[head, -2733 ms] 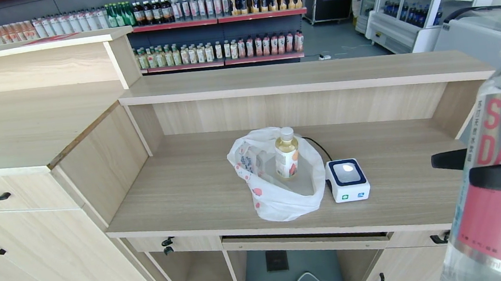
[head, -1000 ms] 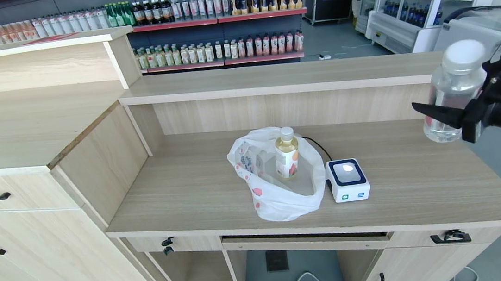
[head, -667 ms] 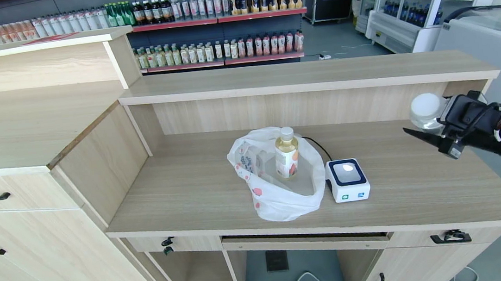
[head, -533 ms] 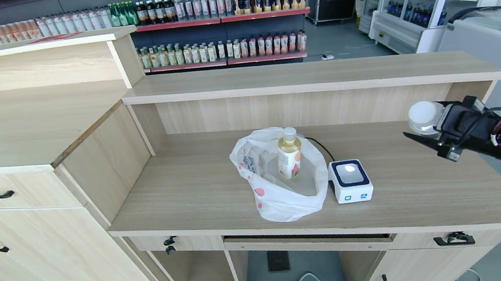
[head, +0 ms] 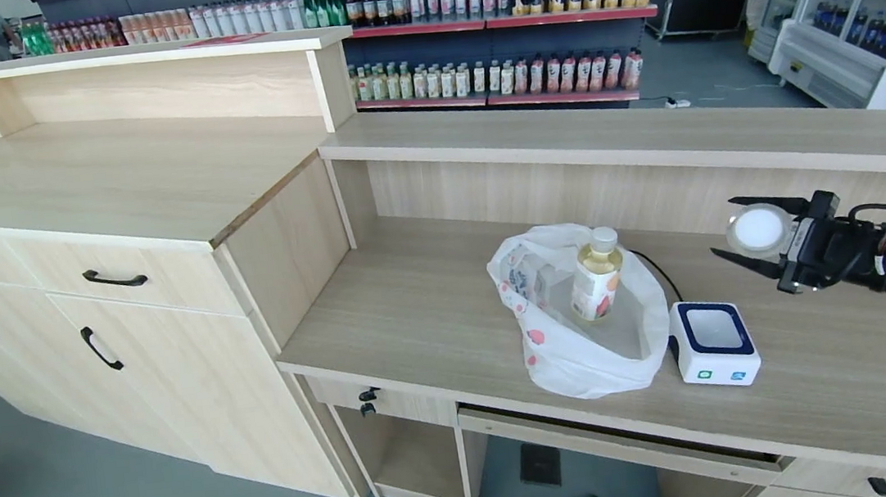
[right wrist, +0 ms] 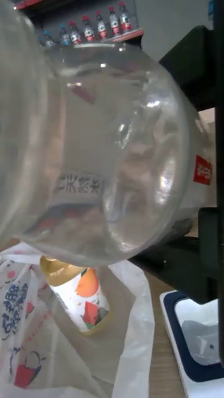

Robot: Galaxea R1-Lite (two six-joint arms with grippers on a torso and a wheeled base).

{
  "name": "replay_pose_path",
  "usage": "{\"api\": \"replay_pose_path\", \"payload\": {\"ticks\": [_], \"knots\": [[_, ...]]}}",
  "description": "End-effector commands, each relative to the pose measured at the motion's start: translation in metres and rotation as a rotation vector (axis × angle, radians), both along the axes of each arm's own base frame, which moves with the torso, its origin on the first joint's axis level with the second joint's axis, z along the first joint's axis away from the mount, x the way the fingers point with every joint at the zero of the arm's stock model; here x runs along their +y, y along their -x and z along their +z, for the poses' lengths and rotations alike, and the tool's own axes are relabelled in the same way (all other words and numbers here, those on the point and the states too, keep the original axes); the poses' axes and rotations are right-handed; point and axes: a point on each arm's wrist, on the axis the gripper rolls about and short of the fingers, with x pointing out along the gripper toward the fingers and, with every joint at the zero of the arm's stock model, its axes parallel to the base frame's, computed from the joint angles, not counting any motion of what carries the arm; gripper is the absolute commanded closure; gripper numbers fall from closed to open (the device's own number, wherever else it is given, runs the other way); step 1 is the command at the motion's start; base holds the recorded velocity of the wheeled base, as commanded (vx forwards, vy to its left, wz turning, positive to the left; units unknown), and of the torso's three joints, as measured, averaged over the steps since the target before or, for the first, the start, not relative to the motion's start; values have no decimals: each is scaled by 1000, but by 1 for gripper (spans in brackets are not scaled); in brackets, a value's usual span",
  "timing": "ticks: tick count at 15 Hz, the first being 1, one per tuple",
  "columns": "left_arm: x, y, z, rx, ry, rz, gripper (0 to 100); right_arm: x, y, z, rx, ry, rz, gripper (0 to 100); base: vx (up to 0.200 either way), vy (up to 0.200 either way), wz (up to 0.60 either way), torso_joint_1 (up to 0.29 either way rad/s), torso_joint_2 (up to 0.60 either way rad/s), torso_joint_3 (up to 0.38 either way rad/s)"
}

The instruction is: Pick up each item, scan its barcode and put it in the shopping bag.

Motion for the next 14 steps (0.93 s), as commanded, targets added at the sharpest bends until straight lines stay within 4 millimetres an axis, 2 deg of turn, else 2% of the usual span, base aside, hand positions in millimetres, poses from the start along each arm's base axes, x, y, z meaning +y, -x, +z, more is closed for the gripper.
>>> {"api": "replay_pose_path", "payload": {"ticks": [1, 4, 7, 14], "knots": [[0, 0, 0, -1, 0, 1, 0, -17, -11, -24, 9, -5, 4, 100, 0, 0, 0, 0, 0, 0], [0, 0, 0, -1, 0, 1, 0, -27, -19, -40, -66, 12, 84, 100, 0, 0, 0, 0, 0, 0], [0, 0, 0, -1, 0, 1, 0, -32, -25, -56, -123, 26, 92, 100, 0, 0, 0, 0, 0, 0], [0, 0, 0, -1, 0, 1, 0, -36, -30, -85, -72, 0, 116, 100, 0, 0, 0, 0, 0, 0]]}}
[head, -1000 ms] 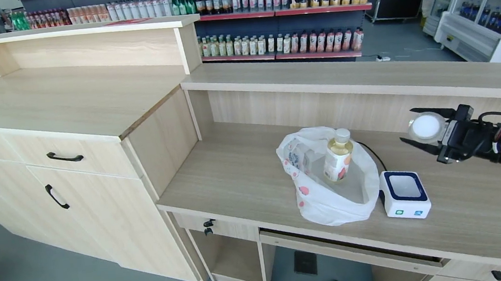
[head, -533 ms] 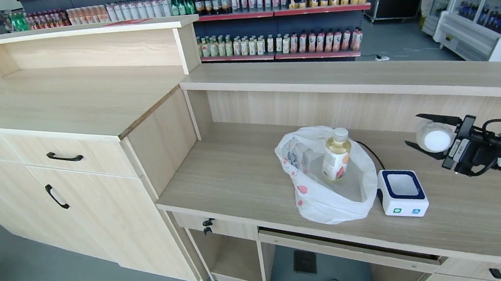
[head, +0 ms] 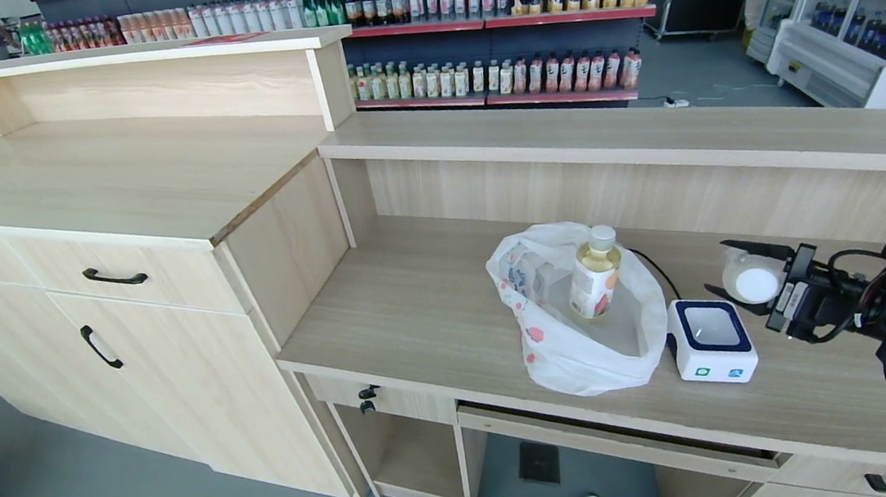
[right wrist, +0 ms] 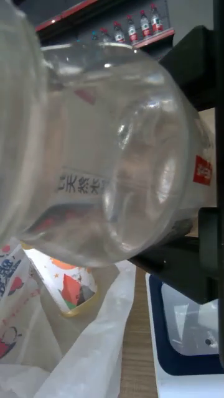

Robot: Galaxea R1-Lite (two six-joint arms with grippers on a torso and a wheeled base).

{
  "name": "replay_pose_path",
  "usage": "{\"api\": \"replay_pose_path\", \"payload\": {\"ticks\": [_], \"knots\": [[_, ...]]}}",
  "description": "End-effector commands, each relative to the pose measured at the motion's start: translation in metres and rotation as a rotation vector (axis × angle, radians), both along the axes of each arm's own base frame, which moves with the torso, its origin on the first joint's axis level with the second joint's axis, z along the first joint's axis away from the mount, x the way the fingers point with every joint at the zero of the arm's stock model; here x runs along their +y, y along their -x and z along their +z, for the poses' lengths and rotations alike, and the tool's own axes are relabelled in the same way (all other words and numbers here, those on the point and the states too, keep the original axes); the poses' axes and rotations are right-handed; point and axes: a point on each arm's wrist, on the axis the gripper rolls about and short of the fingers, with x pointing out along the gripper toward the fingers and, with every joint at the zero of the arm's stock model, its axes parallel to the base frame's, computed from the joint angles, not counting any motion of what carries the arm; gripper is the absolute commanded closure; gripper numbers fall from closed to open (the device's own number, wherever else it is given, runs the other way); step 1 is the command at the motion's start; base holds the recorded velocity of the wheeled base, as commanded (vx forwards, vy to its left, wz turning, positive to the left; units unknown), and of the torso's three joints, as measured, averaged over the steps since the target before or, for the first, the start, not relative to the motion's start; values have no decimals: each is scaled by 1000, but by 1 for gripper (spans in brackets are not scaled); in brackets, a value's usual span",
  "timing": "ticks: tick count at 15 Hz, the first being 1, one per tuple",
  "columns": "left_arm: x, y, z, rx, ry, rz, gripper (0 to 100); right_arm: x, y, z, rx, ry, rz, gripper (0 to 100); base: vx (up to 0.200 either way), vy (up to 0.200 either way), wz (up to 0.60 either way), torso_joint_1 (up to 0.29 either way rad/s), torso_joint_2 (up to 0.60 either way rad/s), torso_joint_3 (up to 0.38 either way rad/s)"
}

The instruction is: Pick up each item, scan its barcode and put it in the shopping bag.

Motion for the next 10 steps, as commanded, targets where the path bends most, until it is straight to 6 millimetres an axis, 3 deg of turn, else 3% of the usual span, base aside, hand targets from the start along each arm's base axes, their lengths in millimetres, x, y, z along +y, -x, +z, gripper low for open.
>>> {"api": "replay_pose_path", "payload": {"ticks": [1, 10], "knots": [[0, 0, 0, 1, 0, 1, 0, 0, -2, -9, 23, -8, 2, 100, 0, 0, 0, 0, 0, 0], [0, 0, 0, -1, 0, 1, 0, 2, -15, -22, 50, -31, 20, 100, 0, 0, 0, 0, 0, 0]]}}
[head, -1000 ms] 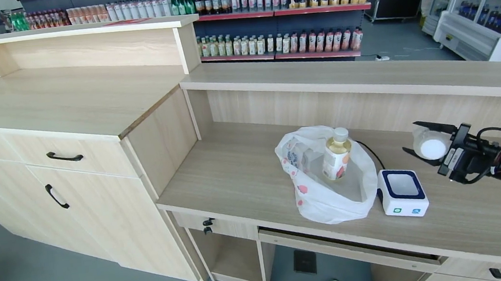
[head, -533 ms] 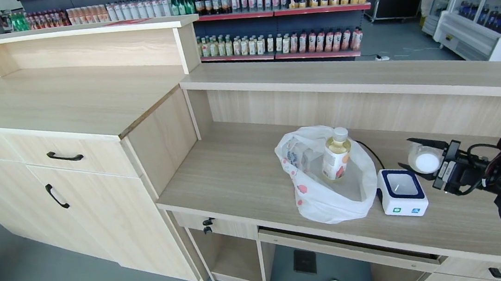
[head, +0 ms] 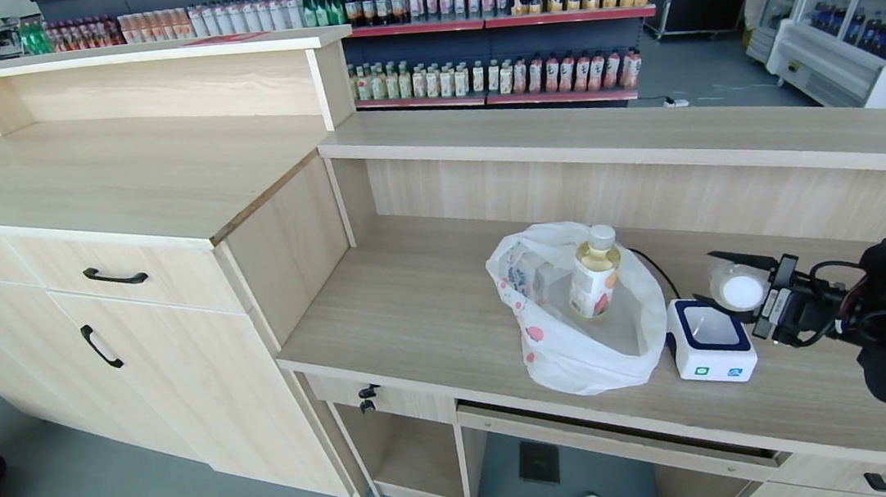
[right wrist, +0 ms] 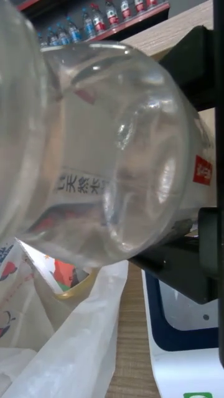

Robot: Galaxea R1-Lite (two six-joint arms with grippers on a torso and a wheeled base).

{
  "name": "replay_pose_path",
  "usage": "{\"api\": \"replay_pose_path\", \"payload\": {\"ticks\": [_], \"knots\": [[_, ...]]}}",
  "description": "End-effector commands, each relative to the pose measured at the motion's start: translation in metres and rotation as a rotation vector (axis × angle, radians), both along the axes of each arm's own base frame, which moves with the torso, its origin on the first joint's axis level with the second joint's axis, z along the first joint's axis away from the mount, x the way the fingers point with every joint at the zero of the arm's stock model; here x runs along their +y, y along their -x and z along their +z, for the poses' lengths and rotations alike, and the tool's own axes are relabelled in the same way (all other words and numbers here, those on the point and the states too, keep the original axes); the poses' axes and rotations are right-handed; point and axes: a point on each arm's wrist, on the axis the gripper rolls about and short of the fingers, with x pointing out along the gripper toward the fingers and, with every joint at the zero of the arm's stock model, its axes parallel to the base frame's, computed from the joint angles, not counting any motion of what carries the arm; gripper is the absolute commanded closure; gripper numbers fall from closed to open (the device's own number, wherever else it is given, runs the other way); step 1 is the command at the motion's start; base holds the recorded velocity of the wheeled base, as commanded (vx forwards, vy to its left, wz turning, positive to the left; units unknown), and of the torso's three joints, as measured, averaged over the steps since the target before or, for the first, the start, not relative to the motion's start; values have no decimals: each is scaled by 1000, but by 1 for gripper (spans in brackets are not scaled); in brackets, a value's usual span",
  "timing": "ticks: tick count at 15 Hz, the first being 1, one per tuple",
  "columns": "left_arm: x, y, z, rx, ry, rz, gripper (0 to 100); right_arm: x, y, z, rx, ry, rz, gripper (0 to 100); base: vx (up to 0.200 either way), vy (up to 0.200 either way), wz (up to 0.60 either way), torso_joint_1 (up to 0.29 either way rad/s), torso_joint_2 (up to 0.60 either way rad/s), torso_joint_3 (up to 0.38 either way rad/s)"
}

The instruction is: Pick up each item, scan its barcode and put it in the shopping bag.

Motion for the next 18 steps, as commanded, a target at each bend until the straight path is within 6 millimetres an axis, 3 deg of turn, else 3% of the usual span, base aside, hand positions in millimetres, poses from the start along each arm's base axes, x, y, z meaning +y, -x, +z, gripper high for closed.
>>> {"api": "replay_pose_path", "payload": {"ticks": [1, 9, 18], "knots": [[0, 0, 0, -1, 0, 1, 0, 2, -2, -3, 5, -2, 7, 100, 0, 0, 0, 0, 0, 0], [0, 0, 0, -1, 0, -1, 0, 18, -11, -6, 16, -20, 55, 100, 0, 0, 0, 0, 0, 0], [0, 0, 0, -1, 0, 1, 0, 22, -14, -12, 30, -23, 66, 100, 0, 0, 0, 0, 0, 0]]}}
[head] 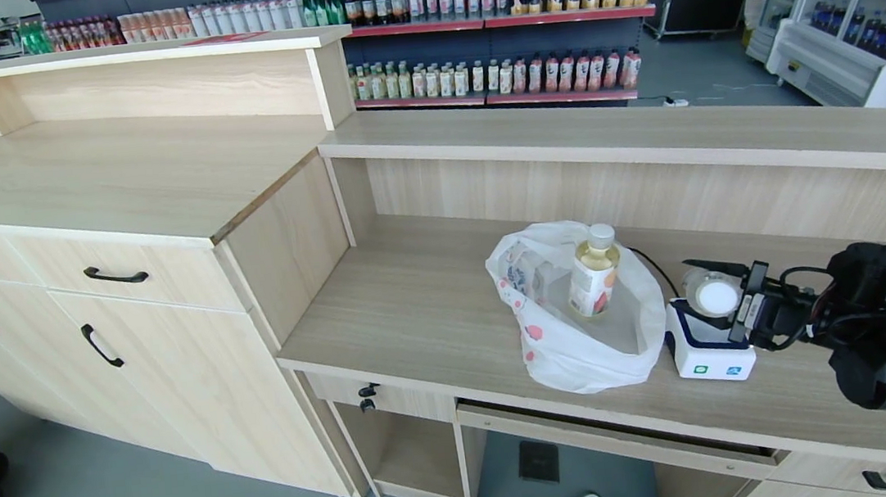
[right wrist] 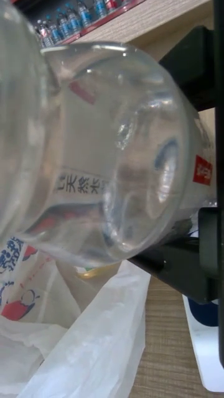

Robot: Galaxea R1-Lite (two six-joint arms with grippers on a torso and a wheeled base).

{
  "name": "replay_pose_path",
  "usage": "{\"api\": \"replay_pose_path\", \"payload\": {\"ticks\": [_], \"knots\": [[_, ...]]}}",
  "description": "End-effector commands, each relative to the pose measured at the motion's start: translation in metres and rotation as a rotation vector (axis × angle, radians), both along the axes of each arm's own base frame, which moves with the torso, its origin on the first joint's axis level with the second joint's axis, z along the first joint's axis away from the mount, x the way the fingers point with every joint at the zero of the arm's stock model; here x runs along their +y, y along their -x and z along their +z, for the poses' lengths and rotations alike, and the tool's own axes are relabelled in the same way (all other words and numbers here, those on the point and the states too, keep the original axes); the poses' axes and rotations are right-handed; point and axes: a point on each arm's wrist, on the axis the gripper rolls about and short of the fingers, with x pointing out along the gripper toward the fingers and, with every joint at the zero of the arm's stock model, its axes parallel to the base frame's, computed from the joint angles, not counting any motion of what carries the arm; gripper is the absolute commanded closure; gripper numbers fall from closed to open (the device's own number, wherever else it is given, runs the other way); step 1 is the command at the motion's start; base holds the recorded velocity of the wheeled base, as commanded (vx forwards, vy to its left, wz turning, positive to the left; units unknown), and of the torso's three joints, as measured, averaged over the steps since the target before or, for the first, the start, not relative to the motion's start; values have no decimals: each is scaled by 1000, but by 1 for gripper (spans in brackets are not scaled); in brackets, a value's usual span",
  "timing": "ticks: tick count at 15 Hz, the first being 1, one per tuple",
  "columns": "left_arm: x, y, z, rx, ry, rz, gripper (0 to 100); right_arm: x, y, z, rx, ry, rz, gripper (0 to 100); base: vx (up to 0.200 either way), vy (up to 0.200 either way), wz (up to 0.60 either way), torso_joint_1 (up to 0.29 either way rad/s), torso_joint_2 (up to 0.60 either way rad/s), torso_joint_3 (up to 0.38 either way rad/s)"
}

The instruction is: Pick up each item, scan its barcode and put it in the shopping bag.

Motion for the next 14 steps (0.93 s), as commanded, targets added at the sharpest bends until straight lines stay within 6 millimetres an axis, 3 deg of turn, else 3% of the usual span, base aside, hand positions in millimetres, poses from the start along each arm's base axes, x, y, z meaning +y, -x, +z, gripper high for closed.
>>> {"api": "replay_pose_path", "payload": {"ticks": [1, 14], "knots": [[0, 0, 0, 1, 0, 1, 0, 0, -1, -1, -1, 0, 1, 100, 0, 0, 0, 0, 0, 0], [0, 0, 0, 1, 0, 1, 0, 0, -3, 2, -12, 1, 3, 100, 0, 0, 0, 0, 0, 0]]}}
